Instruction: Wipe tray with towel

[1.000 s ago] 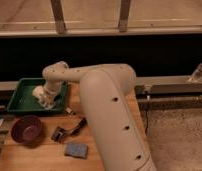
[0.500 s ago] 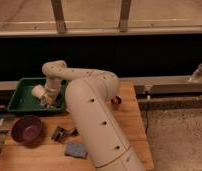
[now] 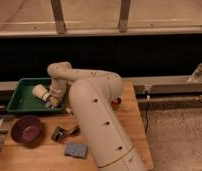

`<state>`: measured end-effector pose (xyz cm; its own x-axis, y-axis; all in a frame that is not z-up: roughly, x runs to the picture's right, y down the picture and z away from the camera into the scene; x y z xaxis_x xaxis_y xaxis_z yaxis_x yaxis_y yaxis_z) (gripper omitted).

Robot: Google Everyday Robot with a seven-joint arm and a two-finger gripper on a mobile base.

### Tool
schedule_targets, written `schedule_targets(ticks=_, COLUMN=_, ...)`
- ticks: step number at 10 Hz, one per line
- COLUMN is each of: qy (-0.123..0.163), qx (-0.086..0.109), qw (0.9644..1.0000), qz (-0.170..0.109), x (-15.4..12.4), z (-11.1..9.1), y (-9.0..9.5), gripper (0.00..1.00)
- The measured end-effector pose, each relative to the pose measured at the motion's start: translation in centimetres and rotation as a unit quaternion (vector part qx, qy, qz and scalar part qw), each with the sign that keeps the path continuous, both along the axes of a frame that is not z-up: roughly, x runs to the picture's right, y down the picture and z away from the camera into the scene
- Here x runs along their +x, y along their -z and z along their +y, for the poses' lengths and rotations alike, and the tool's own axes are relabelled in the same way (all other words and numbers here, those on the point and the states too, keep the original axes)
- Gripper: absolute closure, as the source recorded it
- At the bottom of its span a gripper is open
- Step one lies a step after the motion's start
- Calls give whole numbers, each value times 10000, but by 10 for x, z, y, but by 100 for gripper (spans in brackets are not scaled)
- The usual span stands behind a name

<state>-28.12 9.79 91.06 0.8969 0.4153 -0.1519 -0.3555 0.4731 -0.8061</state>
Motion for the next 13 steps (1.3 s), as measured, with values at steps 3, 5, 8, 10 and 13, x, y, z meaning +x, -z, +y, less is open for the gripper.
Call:
schedule_targets(ticks=3, qy=200, qx=68, qw=9997, qz=81, x=-5, z=-16, y=-5, gripper=100)
schedule_targets(ticks=5, qy=295, qx=144, qw=9995, qz=24, x=-17, z=-27, y=-16, gripper=100)
schedule_targets(ticks=8, qy=448, qx=237, qw=9986, qz=-157, x=-43, z=-37, y=-33, gripper=100)
schedule_targets(ticks=10, qy=476, qx=264, qw=9983, qz=-230, x=-47, z=-39, y=-35, gripper=100)
schedule_targets(ticks=13, qy=615, qx=327, qw=9948, qz=-744, x=-75, z=-45, y=-1, gripper=100)
